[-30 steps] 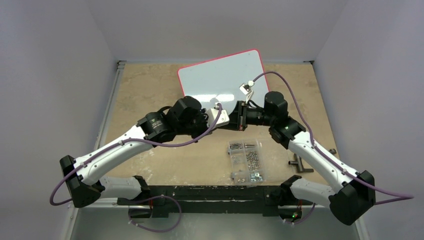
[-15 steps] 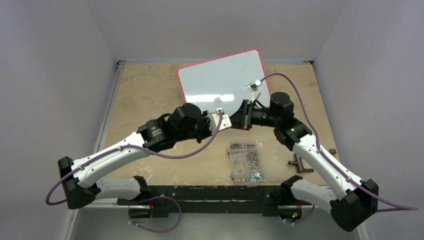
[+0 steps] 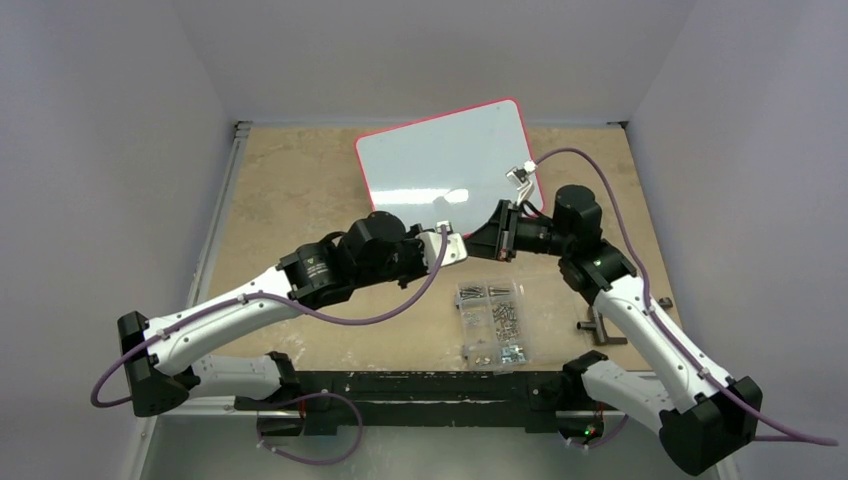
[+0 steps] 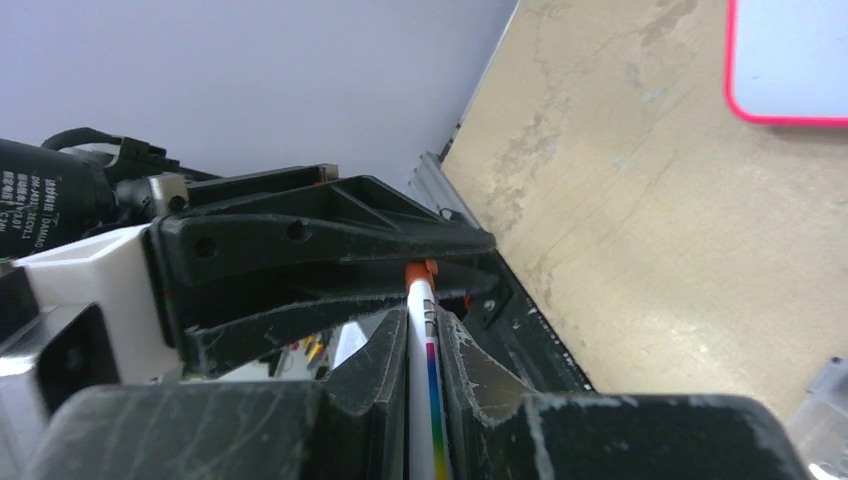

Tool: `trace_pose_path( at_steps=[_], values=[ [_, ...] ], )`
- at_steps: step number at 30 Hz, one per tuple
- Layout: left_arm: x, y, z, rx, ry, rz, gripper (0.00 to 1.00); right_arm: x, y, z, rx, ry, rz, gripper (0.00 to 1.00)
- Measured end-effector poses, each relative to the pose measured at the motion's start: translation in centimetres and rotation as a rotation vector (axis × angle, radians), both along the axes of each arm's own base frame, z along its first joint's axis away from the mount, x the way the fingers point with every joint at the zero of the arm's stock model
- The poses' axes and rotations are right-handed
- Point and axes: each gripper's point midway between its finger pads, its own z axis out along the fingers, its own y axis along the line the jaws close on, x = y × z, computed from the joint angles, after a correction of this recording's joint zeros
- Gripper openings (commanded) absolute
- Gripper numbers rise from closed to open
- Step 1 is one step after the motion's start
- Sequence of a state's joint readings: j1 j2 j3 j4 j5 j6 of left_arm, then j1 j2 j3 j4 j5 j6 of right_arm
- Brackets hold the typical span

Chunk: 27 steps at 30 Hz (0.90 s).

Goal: Write a sentence on the whiteboard
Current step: Open the pen cap from the whiteboard marker, then place the pen cap at the center of the board.

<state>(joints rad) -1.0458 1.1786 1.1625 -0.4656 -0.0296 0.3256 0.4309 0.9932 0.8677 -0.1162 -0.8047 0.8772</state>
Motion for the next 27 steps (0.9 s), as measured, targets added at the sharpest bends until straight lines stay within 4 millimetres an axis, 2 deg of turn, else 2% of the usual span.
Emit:
trace_pose_path(
  at_steps=[1,6,13,21,24,27],
  values=[
    [-0.1,0.0,0.0,0.0,-0.001,-0.001,0.0,-0.1,-0.1,0.1,0.0,-0.005,0.0,0.0],
    [0.3,2.7,-1.8,0.094,0.022,0.067,0.0,1.4,-2.4,-0.7,-0.042,-0.016,-0.104,0.0],
    [0.3,3.6,-2.3,0.127,0.031,0.089,0.0,1.7,-3.7,-1.9,-0.092,-0.003,-0.146,0.0],
    [0.6,4.4,-2.9,0.09,0.104,0.226,0.0,1.8,-5.0,-1.8,-0.141,-0.09,-0.201,0.0],
    [0.5,5.4,-4.3,0.067,0.152,0.319,0.0,1.8,-5.0,-1.5,-0.141,-0.11,-0.204,0.0],
    [-0.2,7.5,-7.0,0.074,0.215,0.427,0.0,2.0,-5.0,-1.5,-0.14,-0.122,-0.203,0.0]
  ],
)
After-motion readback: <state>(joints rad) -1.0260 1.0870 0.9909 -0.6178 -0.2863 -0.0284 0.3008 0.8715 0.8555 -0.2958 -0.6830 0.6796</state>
